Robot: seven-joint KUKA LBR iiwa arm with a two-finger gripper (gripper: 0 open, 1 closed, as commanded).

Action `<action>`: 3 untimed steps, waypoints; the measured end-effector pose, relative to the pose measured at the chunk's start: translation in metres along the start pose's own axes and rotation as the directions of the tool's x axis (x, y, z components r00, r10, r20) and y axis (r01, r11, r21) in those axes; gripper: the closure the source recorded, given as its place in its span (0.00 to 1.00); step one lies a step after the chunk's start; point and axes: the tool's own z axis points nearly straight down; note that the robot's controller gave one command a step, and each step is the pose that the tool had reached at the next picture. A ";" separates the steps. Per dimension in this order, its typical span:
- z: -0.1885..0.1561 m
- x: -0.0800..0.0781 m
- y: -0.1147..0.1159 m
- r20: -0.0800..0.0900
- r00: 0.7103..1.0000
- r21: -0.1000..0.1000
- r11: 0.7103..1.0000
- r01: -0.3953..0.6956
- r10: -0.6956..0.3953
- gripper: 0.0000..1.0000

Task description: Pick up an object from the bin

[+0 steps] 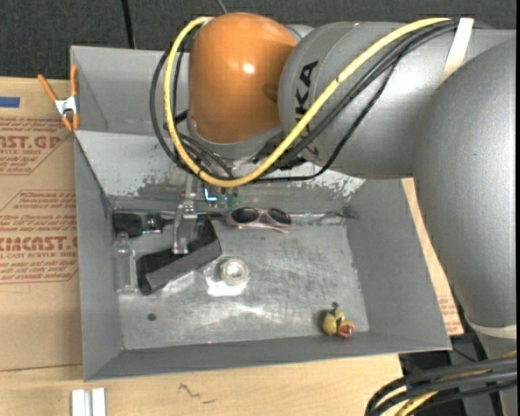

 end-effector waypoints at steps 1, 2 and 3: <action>-0.005 -0.002 -0.001 0.008 1.000 -0.001 1.000 -0.002 0.002 1.00; -0.005 -0.002 -0.001 0.008 1.000 -0.001 1.000 -0.002 0.002 1.00; 0.018 0.005 0.005 0.018 0.994 0.000 0.994 0.110 -0.110 1.00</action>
Offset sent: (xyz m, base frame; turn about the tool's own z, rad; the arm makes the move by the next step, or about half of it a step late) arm 0.0000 0.0000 0.0000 0.0000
